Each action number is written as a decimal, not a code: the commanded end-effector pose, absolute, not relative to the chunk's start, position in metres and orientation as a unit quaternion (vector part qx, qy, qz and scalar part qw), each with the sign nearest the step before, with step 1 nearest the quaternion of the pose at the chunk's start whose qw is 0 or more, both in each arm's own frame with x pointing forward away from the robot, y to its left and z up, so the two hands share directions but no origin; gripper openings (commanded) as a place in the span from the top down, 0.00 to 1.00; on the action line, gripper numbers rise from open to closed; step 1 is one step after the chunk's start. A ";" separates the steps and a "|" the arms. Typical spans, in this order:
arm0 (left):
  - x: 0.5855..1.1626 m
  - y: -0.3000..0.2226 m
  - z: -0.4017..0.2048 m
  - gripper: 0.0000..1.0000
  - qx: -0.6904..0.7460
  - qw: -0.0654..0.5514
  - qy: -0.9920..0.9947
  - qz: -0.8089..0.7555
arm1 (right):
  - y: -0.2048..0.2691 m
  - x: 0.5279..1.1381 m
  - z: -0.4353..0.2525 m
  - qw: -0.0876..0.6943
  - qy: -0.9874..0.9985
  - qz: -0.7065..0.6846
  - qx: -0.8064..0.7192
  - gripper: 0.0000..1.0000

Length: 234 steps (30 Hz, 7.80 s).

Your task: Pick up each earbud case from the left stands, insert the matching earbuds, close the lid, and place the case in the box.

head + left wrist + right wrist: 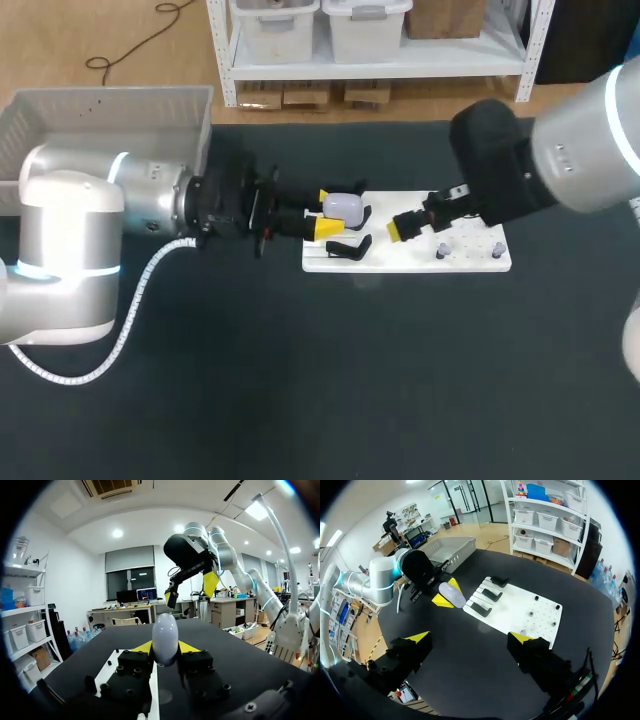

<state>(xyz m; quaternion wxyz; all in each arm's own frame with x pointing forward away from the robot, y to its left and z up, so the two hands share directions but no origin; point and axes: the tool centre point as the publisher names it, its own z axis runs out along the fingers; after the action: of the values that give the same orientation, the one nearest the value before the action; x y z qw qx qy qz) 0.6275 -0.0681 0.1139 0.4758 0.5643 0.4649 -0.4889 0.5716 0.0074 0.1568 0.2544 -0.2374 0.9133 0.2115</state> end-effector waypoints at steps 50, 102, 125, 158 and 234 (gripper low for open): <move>0.626 -0.068 0.114 1.00 0.563 0.478 0.466 -0.487 | 0.058 0.618 0.126 0.237 0.919 0.231 -0.214 0.00; 0.623 -0.060 0.119 1.00 0.565 0.502 0.456 -0.469 | -0.060 0.616 0.150 0.178 0.951 0.077 -0.242 0.00; 0.623 -0.060 0.119 1.00 0.565 0.502 0.456 -0.469 | -0.112 0.602 0.064 0.064 0.971 -0.016 -0.229 0.00; 0.623 -0.060 0.119 1.00 0.565 0.502 0.456 -0.469 | -0.123 0.624 0.036 0.048 0.974 -0.106 -0.196 0.56; 0.623 -0.060 0.119 1.00 0.565 0.502 0.456 -0.469 | -0.133 0.646 0.010 0.081 0.963 -0.183 -0.183 0.85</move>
<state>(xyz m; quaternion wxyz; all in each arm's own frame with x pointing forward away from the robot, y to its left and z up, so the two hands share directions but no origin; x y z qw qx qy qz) 0.6244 -0.0598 0.1199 0.5003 0.5661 0.4557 -0.4707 0.6465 -0.1329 0.0108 0.0791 -0.1837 0.9628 -0.1817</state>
